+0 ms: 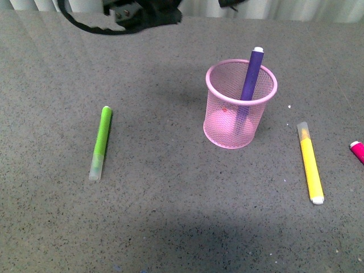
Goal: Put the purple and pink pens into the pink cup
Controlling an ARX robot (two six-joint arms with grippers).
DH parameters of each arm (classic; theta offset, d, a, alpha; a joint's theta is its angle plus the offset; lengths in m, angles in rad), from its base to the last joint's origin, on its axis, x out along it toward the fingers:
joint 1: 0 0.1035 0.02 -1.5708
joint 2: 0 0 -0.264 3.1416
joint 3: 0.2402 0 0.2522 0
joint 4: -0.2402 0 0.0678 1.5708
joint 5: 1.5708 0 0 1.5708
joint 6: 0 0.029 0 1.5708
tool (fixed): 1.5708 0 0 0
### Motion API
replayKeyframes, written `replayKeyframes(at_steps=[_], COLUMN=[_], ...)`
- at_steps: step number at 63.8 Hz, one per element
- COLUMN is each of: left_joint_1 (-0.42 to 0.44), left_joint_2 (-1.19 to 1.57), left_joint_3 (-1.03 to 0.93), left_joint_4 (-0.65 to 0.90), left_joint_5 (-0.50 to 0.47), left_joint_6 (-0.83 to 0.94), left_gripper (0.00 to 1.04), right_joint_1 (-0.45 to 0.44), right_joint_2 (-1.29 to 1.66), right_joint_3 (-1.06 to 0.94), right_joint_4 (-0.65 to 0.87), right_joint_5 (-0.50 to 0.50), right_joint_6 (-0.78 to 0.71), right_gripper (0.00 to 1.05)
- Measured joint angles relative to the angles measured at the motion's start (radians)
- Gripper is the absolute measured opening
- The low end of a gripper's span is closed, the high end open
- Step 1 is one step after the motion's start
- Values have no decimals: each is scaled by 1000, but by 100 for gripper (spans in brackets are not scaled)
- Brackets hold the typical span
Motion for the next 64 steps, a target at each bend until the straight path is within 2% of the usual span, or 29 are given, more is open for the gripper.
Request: replayKeyframes(at_steps=[4, 5, 14, 27, 31, 34, 39, 54, 59, 64], left_joint_1=[45, 59, 183, 441, 481, 492, 484, 478, 480, 480], left_joint_2=[-69, -88, -233, -447, -497, -548, -630, -761, -838, -882], left_joint_3=[-32, -39, -102, -314, -460, -589, -761, -946, -1004, -1032], left_joint_4=[0, -2, -29, -46, 198, 395, 591, 637, 626, 611], left_joint_5=[-19, -26, -60, -115, -178, -185, -172, -172, -174, -174], left_joint_6=[-31, -37, -129, -138, -7, 97, 230, 333, 340, 344], left_gripper=[98, 98, 97, 95, 85, 76, 62, 22, 2, 2], right_joint_1=[0, 0, 0, 0, 0, 0, 0, 0, 0, 0], right_joint_2=[0, 0, 0, 0, 0, 0, 1, 0, -1, 0], right_joint_3=[0, 0, 0, 0, 0, 0, 0, 0, 0, 0], right_joint_4=[0, 0, 0, 0, 0, 0, 0, 0, 0, 0], right_joint_5=[0, 0, 0, 0, 0, 0, -2, 0, 0, 0], right_joint_6=[0, 0, 0, 0, 0, 0, 0, 0, 0, 0], right_gripper=[97, 97, 97, 97, 97, 97, 97, 97, 97, 97])
